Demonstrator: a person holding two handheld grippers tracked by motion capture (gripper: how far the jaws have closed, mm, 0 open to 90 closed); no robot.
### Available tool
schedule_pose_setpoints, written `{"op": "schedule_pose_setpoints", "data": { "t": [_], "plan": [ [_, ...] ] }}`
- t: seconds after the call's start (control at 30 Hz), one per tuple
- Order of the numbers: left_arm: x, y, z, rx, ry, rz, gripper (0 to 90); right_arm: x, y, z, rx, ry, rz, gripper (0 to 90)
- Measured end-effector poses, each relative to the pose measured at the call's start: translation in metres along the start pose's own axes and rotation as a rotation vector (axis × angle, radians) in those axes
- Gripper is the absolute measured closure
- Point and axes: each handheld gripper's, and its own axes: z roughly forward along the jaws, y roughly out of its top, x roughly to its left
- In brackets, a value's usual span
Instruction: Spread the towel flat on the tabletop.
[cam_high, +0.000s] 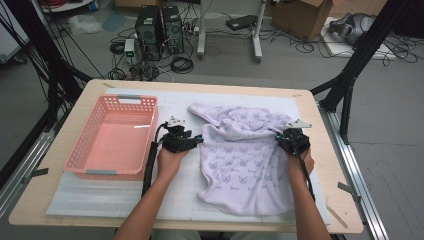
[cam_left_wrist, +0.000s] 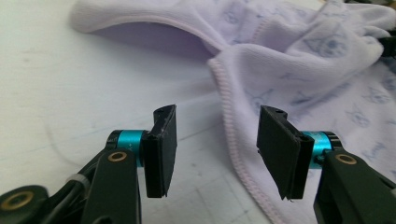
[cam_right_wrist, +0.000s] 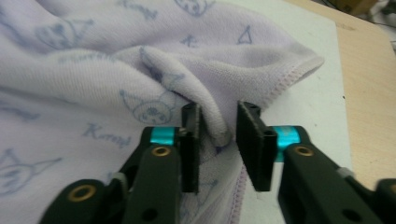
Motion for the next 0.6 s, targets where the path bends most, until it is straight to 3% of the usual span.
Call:
{"op": "schedule_pose_setpoints", "data": {
  "t": [0.07,0.17,0.2,0.33,0.4,0.43,0.53,0.6],
  "plan": [
    [-0.004,-0.002,0.000,0.003,-0.024,0.016,46.4,-0.005,-0.001,-0.007,-0.021,0.063,0.041,63.7],
    [-0.009,-0.005,0.001,0.016,-0.054,0.031,44.7,-0.010,-0.003,-0.021,-0.069,0.103,0.061,61.1],
    [-0.011,-0.006,0.001,0.026,-0.063,0.037,43.8,-0.011,-0.005,-0.025,-0.076,0.144,0.059,60.0],
    [-0.019,-0.014,0.000,0.086,-0.077,0.061,40.0,-0.012,-0.013,-0.042,-0.072,0.222,0.025,55.6],
    [-0.023,-0.019,-0.001,0.122,-0.048,0.092,40.1,-0.014,-0.020,-0.049,-0.059,0.231,0.016,52.1],
    [-0.026,-0.021,-0.002,0.115,-0.043,0.109,39.6,-0.015,-0.023,-0.051,-0.057,0.225,0.012,51.9],
    [-0.033,-0.022,-0.002,0.133,-0.055,0.118,38.5,-0.015,-0.037,-0.054,-0.029,0.218,0.005,51.6],
    [-0.041,-0.024,0.000,0.139,-0.027,0.179,37.5,-0.014,-0.045,-0.050,0.008,0.226,0.001,51.1]
  ]
}}
